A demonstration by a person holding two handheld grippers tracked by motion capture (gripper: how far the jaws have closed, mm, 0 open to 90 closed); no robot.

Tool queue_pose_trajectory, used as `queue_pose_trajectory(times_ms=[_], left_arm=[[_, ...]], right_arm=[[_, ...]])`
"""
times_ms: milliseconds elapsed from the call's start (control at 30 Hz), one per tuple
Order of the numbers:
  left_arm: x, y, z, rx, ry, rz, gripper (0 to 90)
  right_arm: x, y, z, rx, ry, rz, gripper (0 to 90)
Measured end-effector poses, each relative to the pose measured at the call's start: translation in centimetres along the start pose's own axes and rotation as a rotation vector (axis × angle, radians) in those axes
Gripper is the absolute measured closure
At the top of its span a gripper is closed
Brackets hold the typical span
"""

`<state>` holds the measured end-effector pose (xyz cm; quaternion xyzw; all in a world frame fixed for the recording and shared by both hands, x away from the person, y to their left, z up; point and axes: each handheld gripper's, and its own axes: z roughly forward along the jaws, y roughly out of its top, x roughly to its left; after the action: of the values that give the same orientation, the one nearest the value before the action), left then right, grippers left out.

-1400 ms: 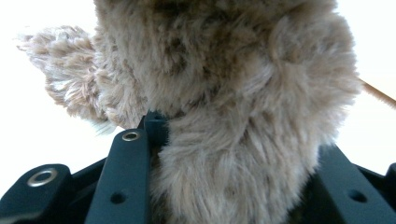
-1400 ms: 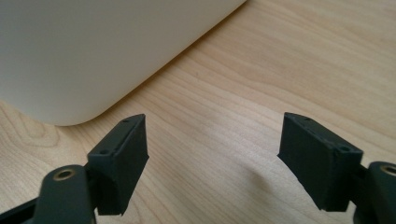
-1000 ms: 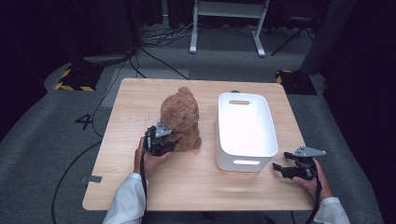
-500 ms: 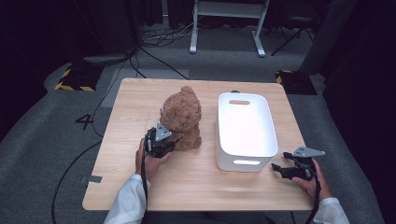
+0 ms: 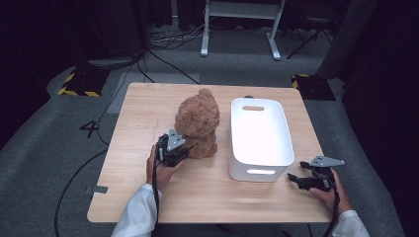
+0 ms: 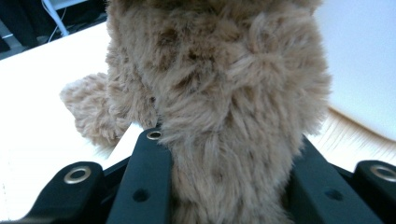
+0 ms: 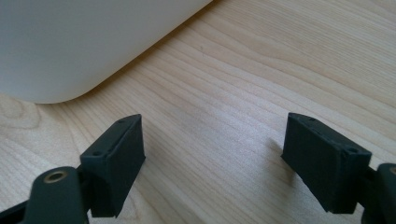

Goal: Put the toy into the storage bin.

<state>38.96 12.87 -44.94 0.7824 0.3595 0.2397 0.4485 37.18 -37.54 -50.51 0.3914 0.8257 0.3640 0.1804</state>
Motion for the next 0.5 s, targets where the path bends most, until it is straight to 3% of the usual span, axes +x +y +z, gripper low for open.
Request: queue_pose_trajectory(times_ms=[500], left_arm=[[0.2,0.9,-1.2,-0.053,0.002,-0.012,71.0]], right_arm=[[0.0,0.0,0.0,0.0,0.0,0.0,20.5]])
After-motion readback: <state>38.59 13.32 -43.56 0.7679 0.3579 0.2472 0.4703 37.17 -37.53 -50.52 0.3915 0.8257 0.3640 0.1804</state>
